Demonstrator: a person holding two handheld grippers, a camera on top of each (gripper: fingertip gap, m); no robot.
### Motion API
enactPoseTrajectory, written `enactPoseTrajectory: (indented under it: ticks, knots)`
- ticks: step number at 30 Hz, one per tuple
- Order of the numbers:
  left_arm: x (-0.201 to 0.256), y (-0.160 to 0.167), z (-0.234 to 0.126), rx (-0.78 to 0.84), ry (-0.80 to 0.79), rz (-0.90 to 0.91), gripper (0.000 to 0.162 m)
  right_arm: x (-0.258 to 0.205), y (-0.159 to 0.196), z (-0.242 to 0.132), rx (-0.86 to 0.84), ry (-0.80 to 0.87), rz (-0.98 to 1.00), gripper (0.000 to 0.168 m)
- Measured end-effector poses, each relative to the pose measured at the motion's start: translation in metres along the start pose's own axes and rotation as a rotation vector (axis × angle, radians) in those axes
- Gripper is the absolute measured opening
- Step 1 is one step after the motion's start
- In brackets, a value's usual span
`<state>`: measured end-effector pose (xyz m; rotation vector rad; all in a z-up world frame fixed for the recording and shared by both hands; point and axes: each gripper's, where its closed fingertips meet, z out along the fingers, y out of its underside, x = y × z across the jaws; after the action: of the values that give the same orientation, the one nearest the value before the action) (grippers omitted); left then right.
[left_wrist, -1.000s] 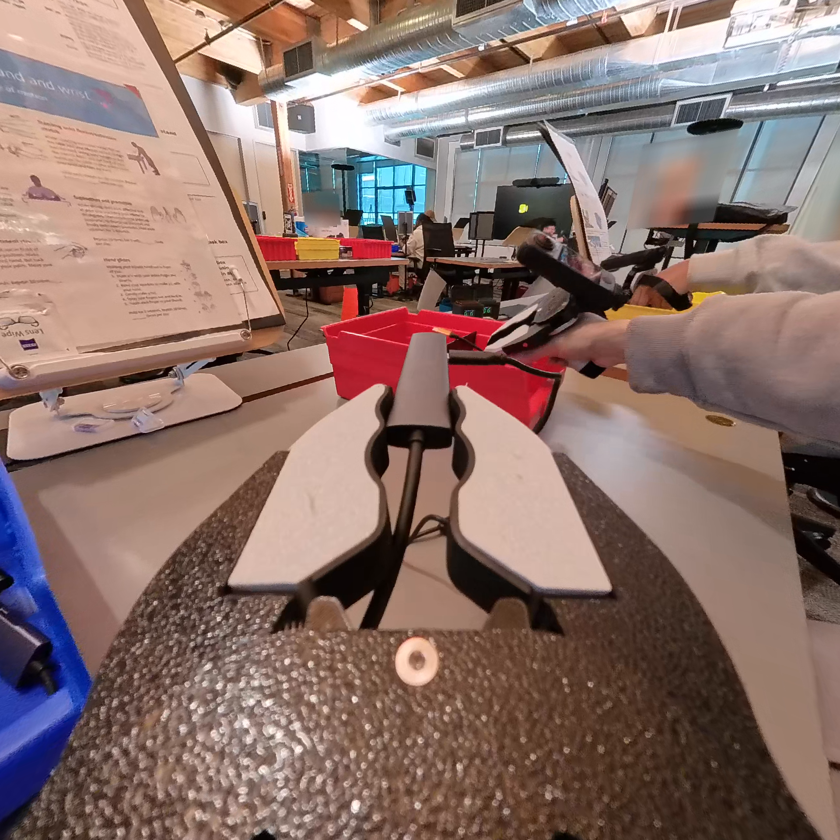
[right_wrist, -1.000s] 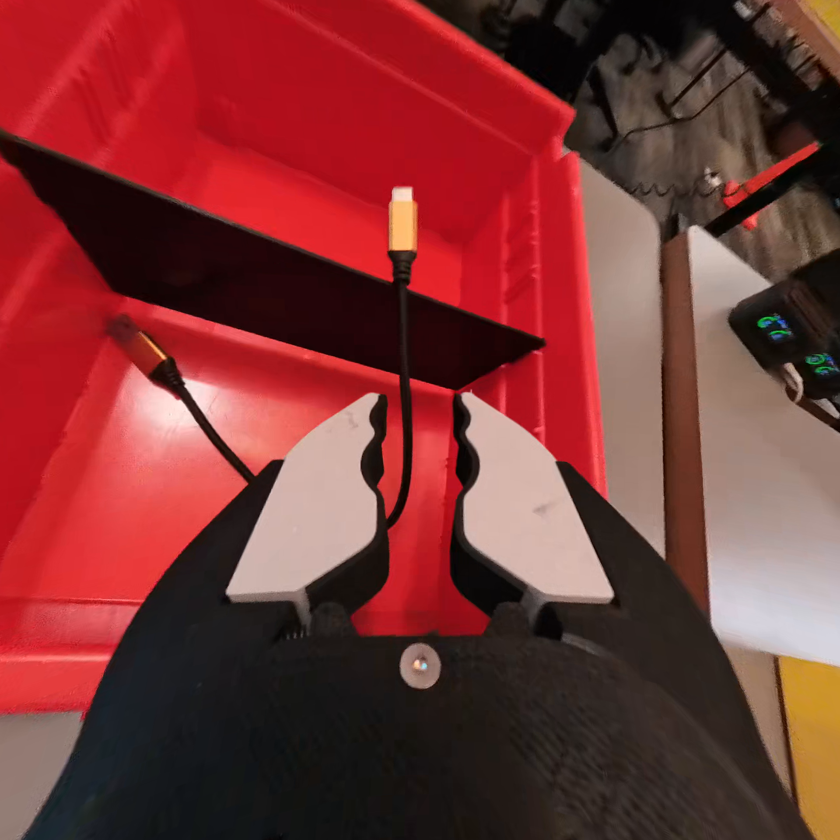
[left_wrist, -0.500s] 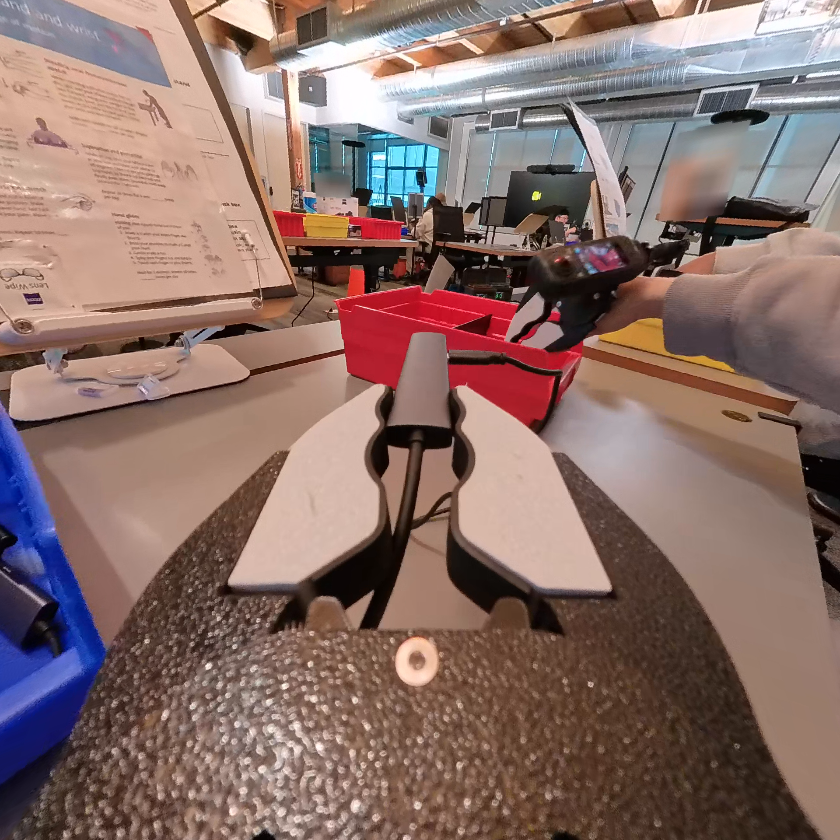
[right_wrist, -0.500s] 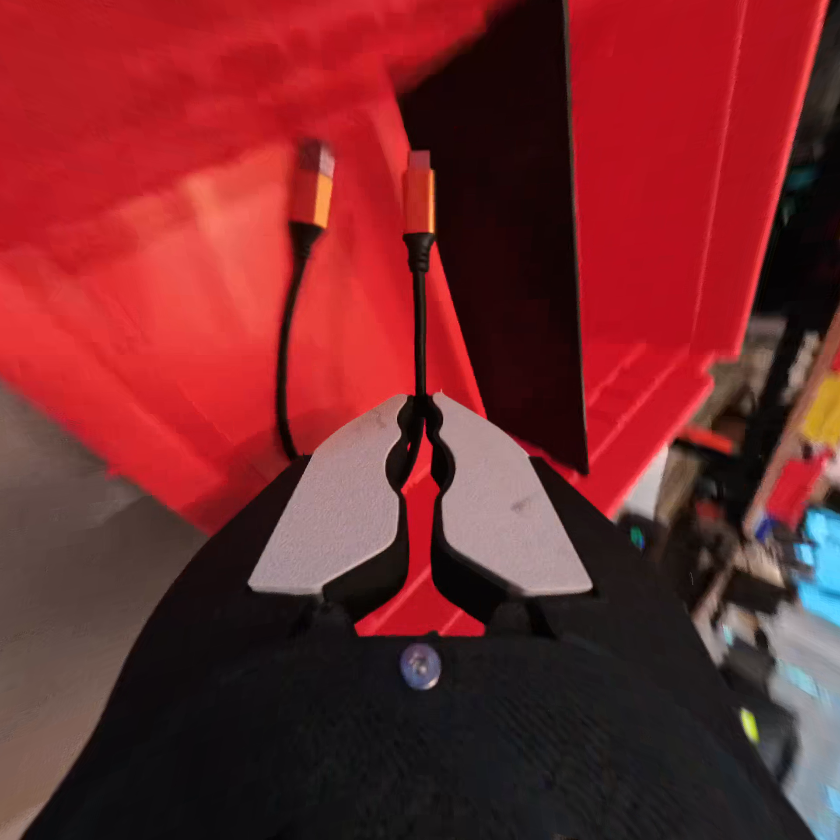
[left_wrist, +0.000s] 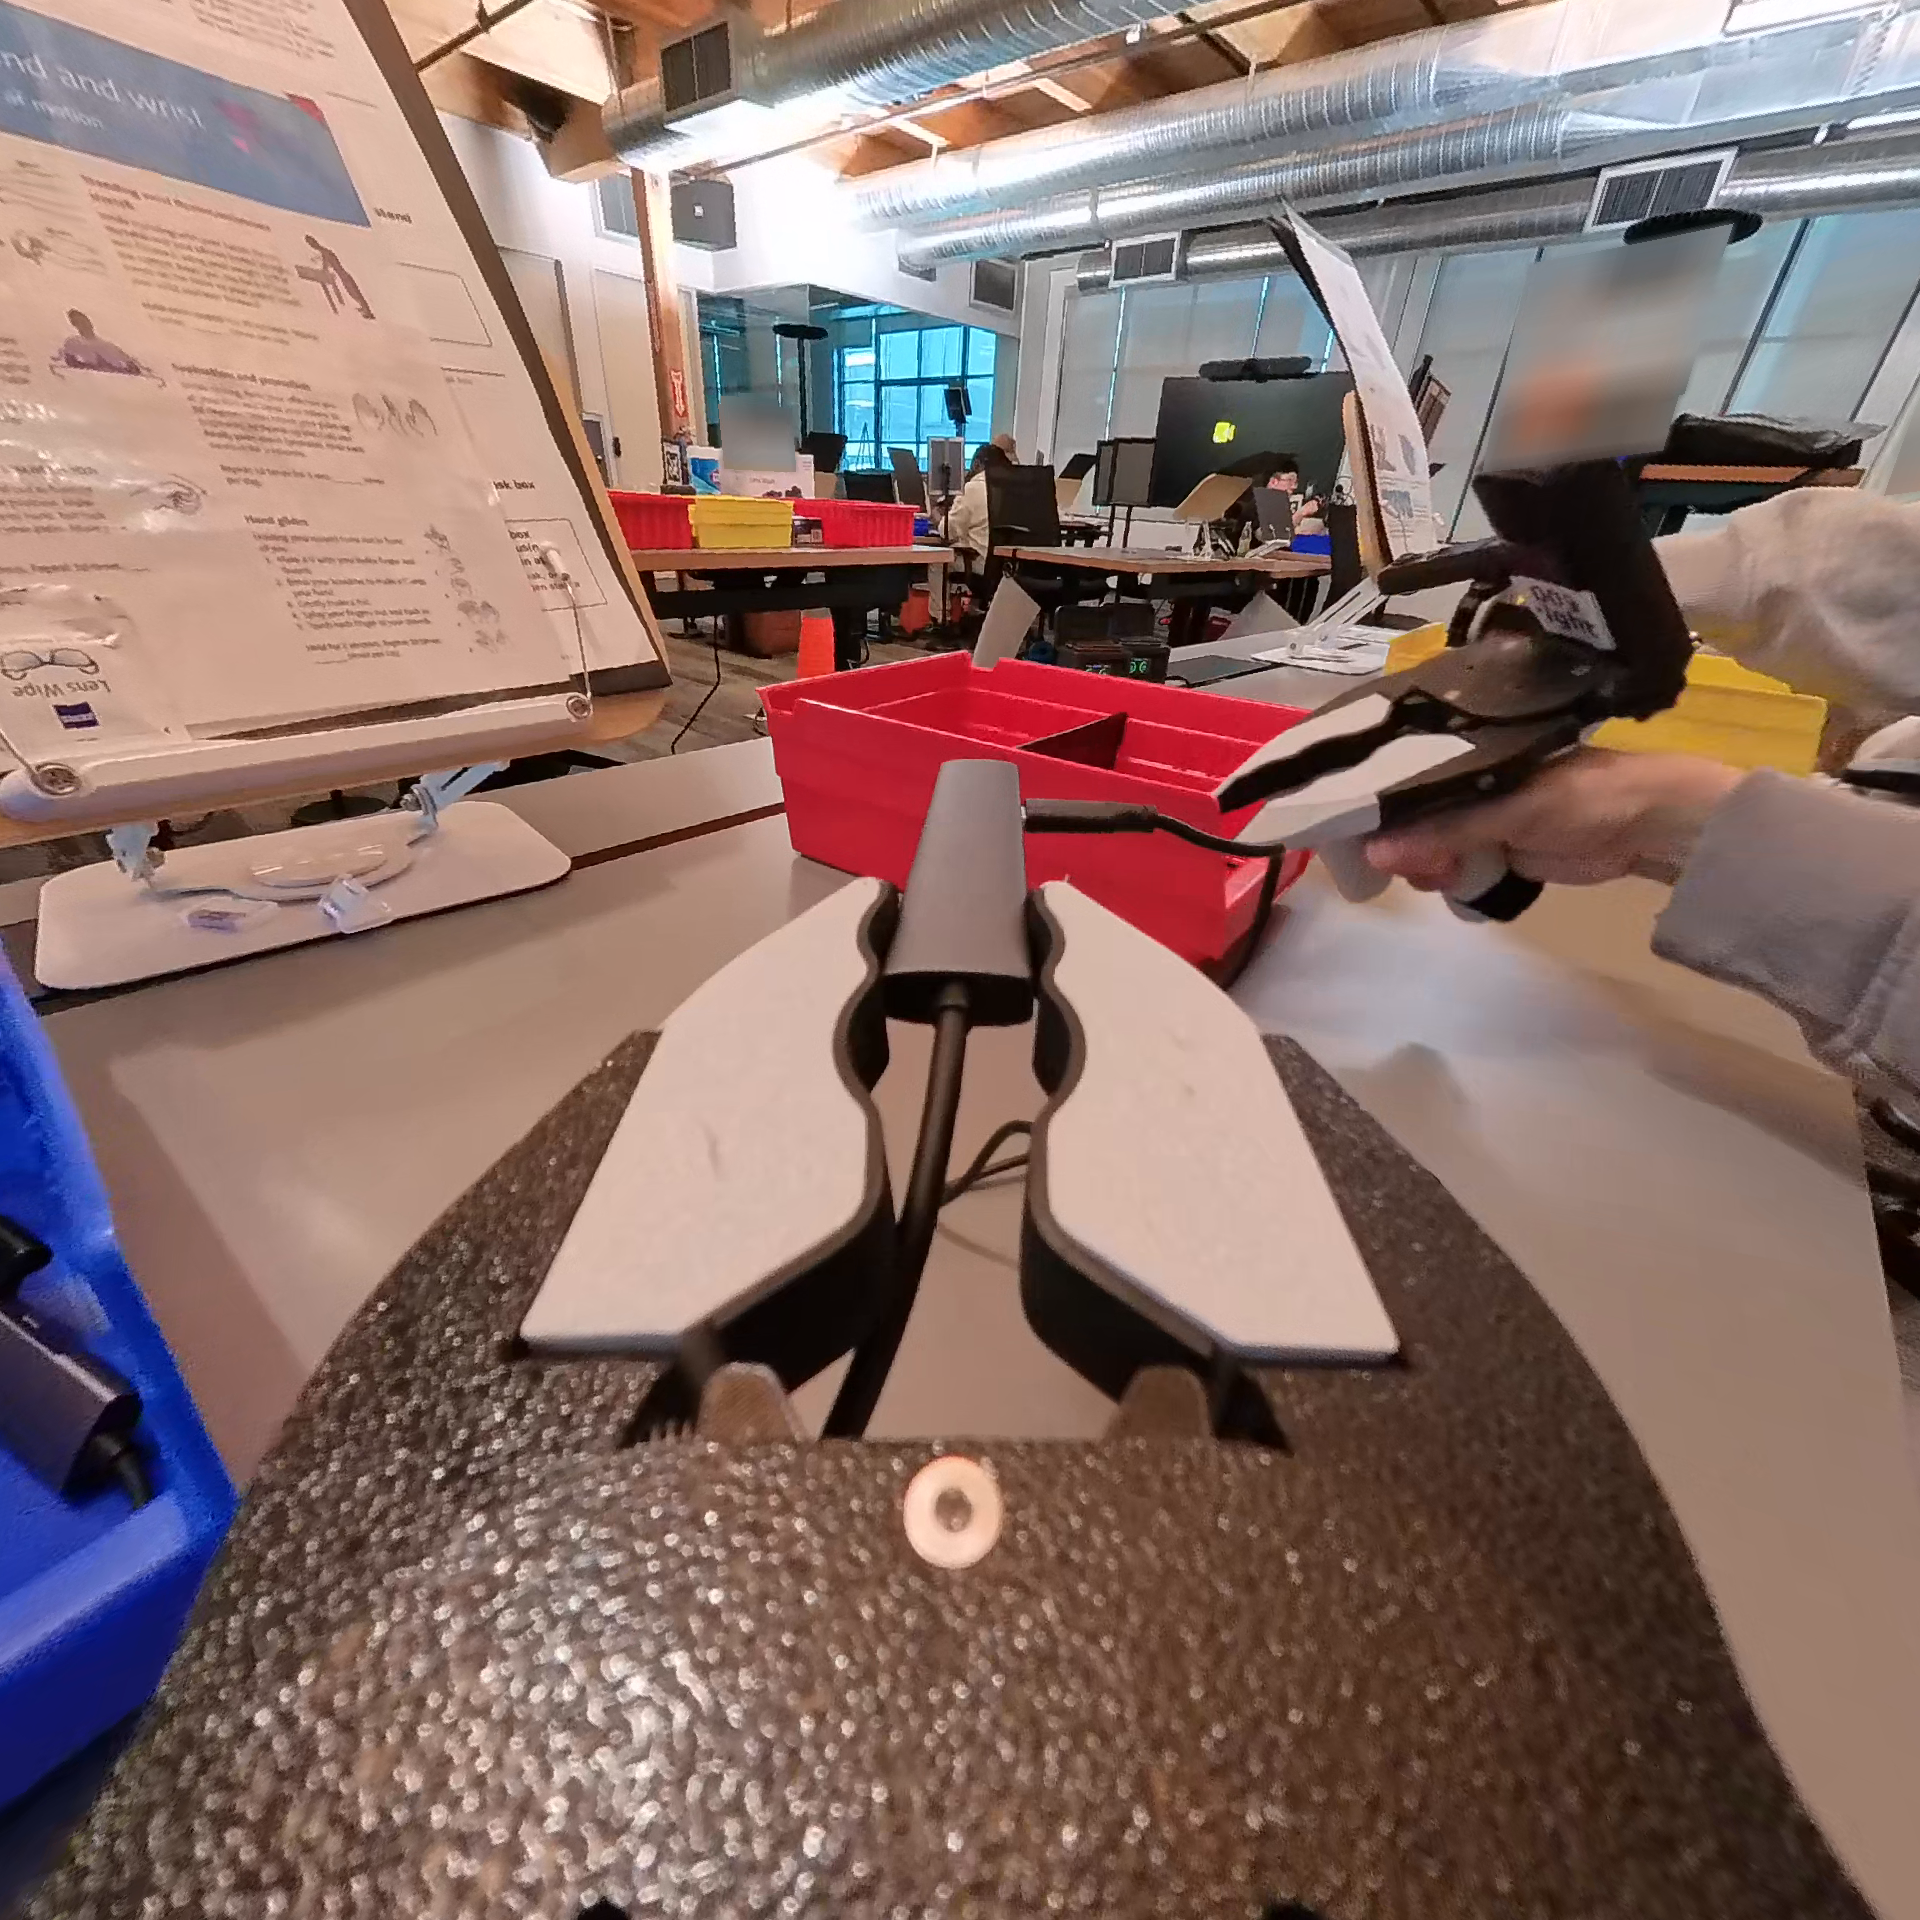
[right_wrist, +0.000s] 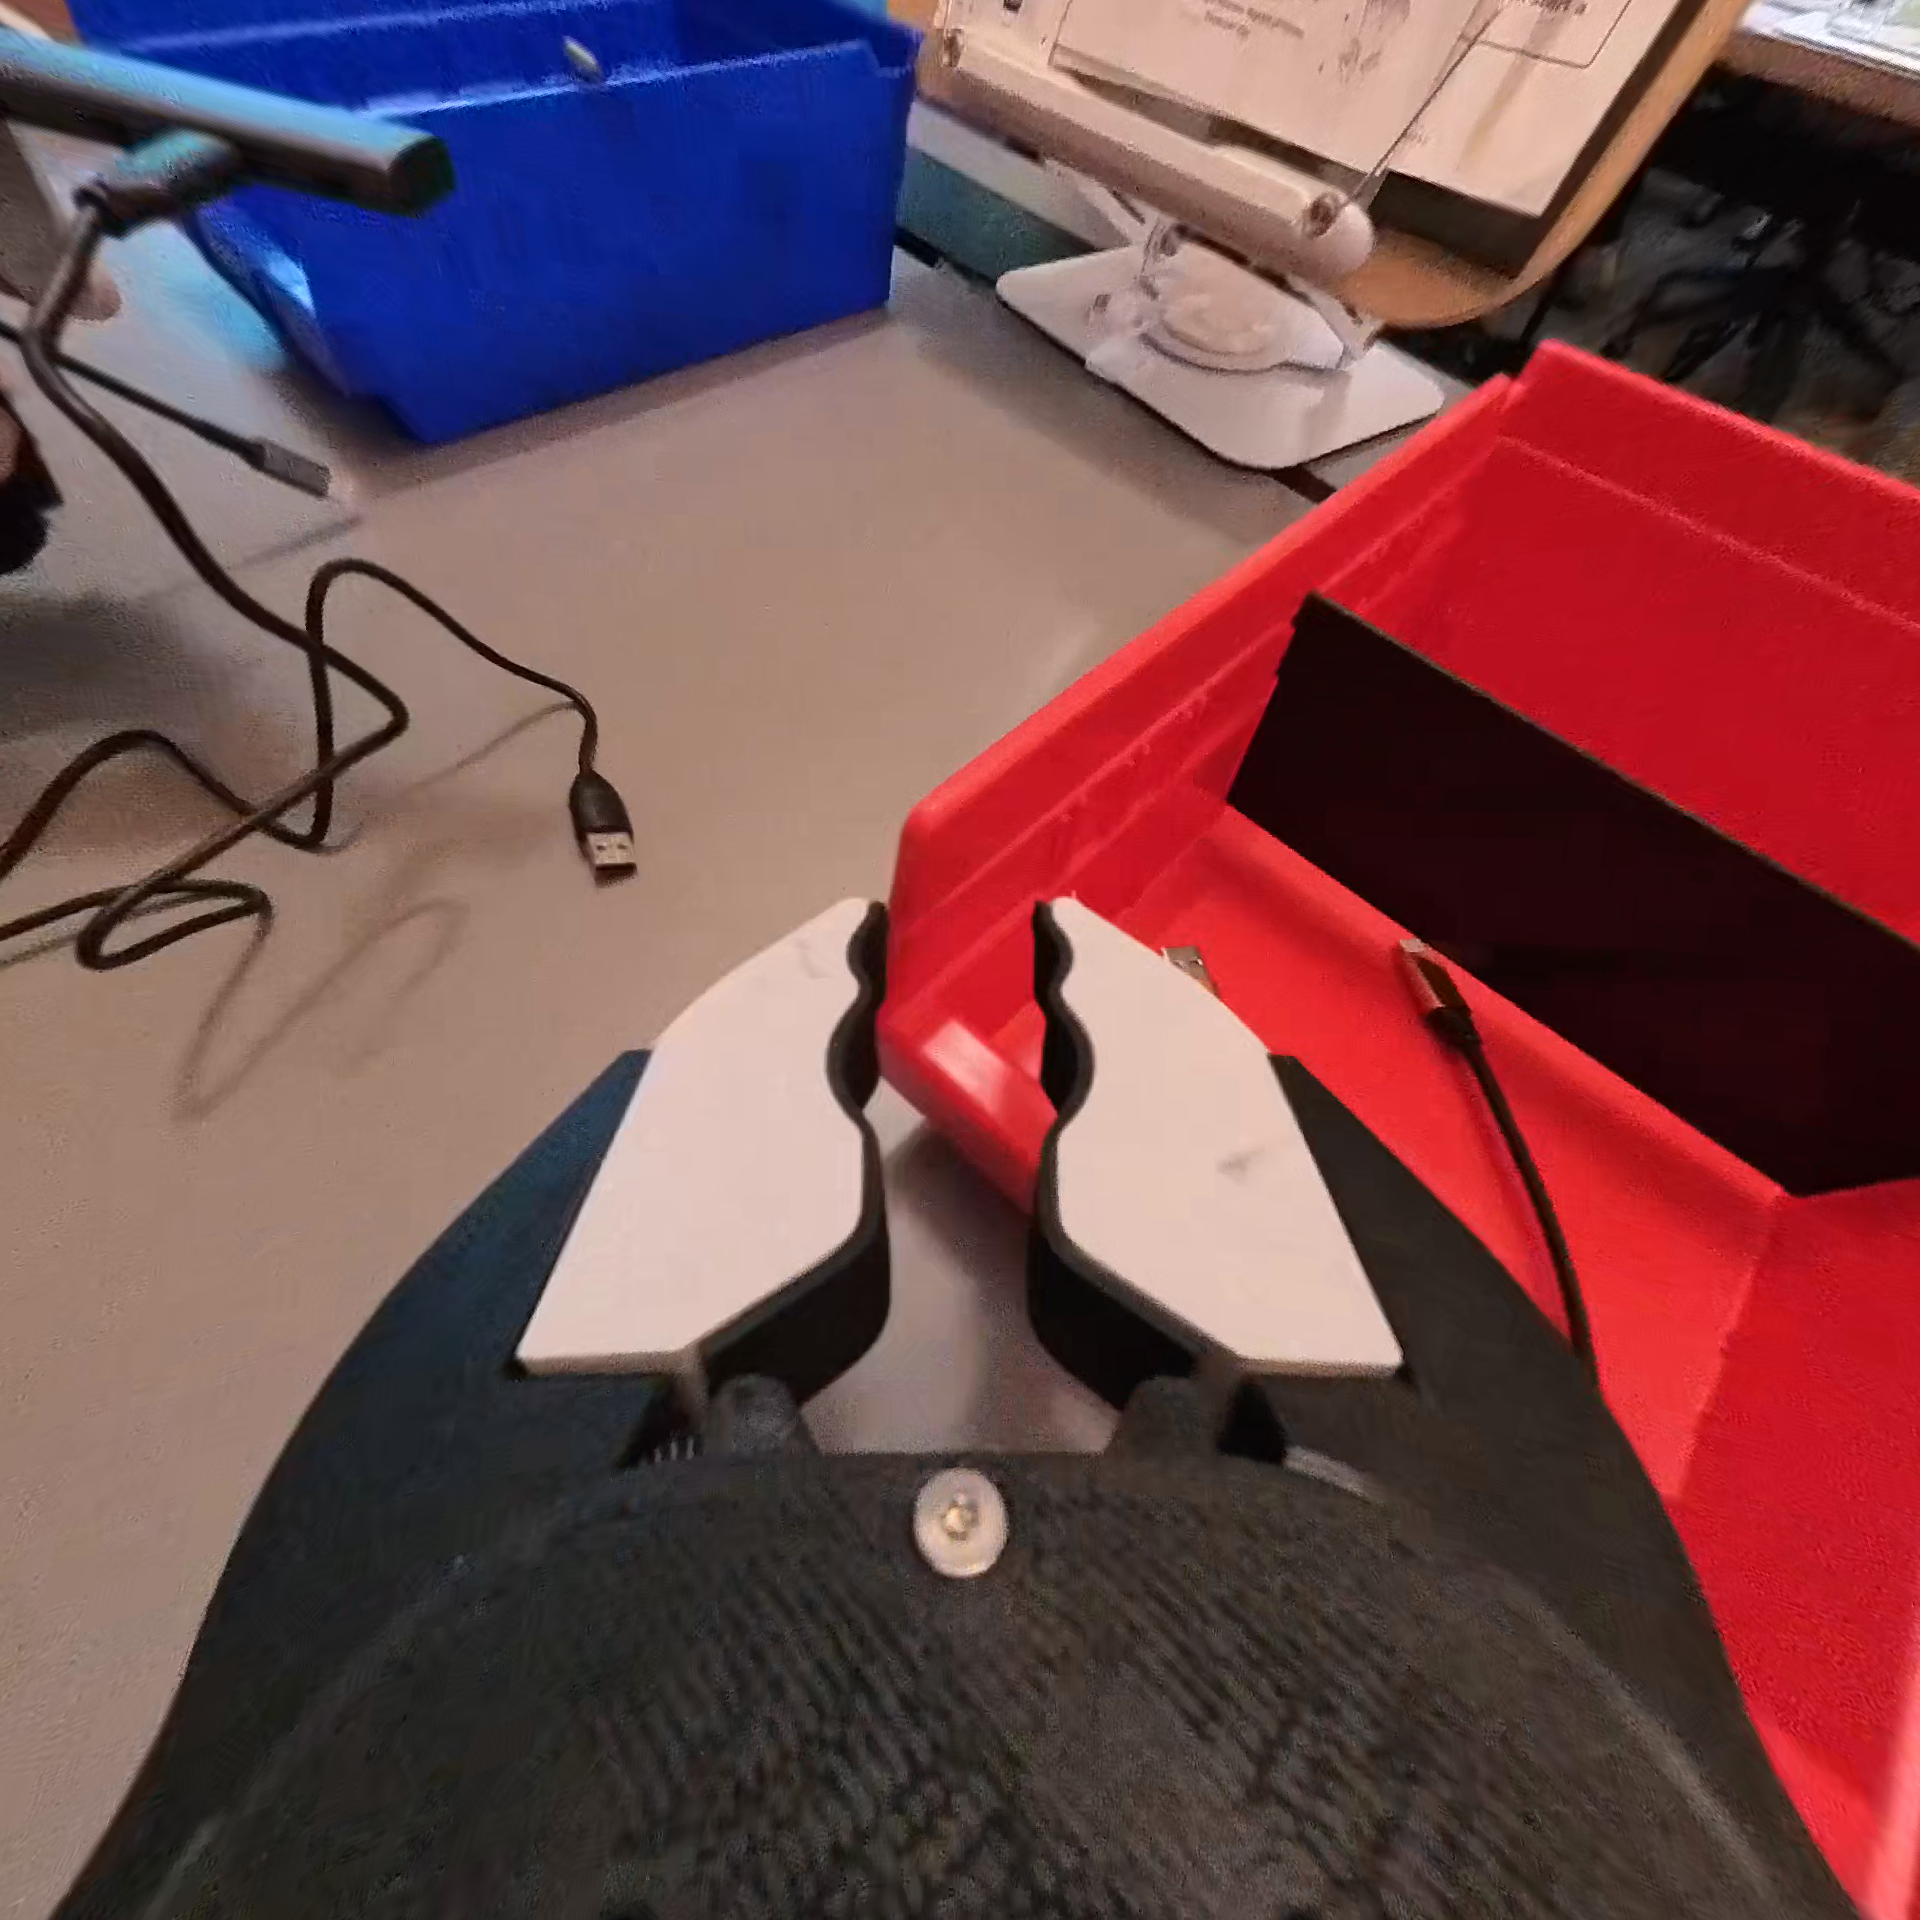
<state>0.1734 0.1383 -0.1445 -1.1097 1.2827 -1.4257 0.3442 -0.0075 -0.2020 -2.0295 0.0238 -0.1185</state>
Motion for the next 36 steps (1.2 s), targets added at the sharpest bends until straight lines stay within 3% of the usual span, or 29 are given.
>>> enactPoseTrajectory:
  ticks: [1, 2, 6, 10, 12, 13, 16, 19, 21, 24, 28, 36]
  knots:
    - [0.001, 0.001, 0.000, -0.002, 0.002, -0.002, 0.023, -0.007, -0.002, 0.003, 0.033, -0.006, 0.023, 0.031]
    - [0.001, 0.001, 0.001, -0.004, 0.003, -0.002, 0.023, -0.015, -0.003, 0.007, 0.050, -0.022, 0.041, 0.030]
    - [0.004, 0.002, 0.002, -0.007, 0.010, -0.002, 0.023, -0.004, -0.003, 0.023, 0.053, 0.166, 0.019, 0.018]
    - [0.006, 0.001, 0.000, -0.011, 0.006, 0.016, 0.023, 0.000, -0.017, 0.019, 0.067, 0.322, 0.014, 0.034]
    - [0.005, 0.001, -0.001, -0.012, 0.005, 0.017, 0.023, -0.011, -0.039, 0.002, 0.147, 0.395, 0.012, 0.034]
    - [0.005, 0.002, -0.001, -0.012, 0.005, 0.015, 0.023, -0.022, -0.051, -0.006, 0.202, 0.399, 0.030, 0.031]
    - [0.006, 0.006, 0.000, -0.018, 0.014, 0.014, 0.023, -0.084, -0.086, -0.014, 0.380, 0.196, 0.074, 0.032]
    - [0.009, 0.008, 0.001, -0.014, 0.005, 0.034, 0.023, -0.118, -0.105, -0.010, 0.540, 0.137, 0.083, 0.032]
    - [0.011, 0.008, 0.002, 0.000, -0.008, 0.059, 0.023, -0.126, -0.102, 0.003, 0.506, 0.146, 0.065, 0.038]
    - [0.018, 0.007, 0.002, 0.014, -0.018, 0.103, 0.023, -0.129, -0.103, 0.015, 0.509, 0.179, 0.124, 0.031]
    - [0.024, 0.003, 0.003, 0.042, -0.050, 0.149, 0.023, -0.134, -0.097, 0.035, 0.456, 0.190, 0.133, 0.033]
    - [0.033, 0.005, 0.006, 0.069, -0.014, 0.089, 0.023, -0.132, -0.093, 0.040, 0.480, 0.248, 0.129, 0.013]
